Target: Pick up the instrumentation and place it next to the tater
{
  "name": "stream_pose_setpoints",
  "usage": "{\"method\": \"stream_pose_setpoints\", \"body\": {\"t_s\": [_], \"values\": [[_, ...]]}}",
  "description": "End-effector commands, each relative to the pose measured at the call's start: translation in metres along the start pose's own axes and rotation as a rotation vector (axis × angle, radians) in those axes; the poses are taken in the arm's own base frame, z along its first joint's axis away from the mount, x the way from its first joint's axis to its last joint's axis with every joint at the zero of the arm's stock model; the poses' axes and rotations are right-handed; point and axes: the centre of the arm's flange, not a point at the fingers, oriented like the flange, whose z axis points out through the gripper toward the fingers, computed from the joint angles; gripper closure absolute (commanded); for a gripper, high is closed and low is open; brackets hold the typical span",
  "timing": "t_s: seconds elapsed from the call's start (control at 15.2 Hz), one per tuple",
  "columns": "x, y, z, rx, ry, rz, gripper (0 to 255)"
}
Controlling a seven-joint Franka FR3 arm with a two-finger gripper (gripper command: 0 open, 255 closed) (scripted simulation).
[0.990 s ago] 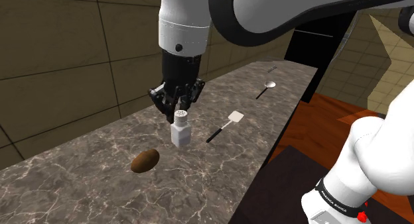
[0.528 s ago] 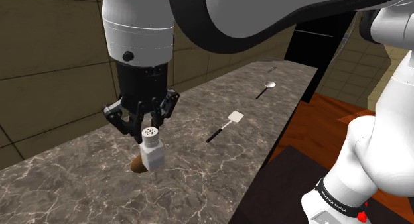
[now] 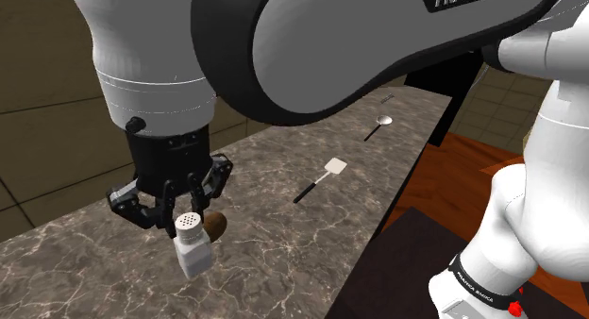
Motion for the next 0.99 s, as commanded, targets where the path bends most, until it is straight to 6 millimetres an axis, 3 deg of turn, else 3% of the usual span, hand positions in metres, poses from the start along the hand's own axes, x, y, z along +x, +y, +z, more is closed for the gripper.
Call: {"method": "stream_pose_setpoints", "body": {"t_s": [0.0, 0.92], "values": [[-0.001, -0.002, 0.010, 0.000, 0.000, 0.000, 255], [-0.007, -0.002, 0.084, 0.000, 0.000, 0.000, 255]]}}
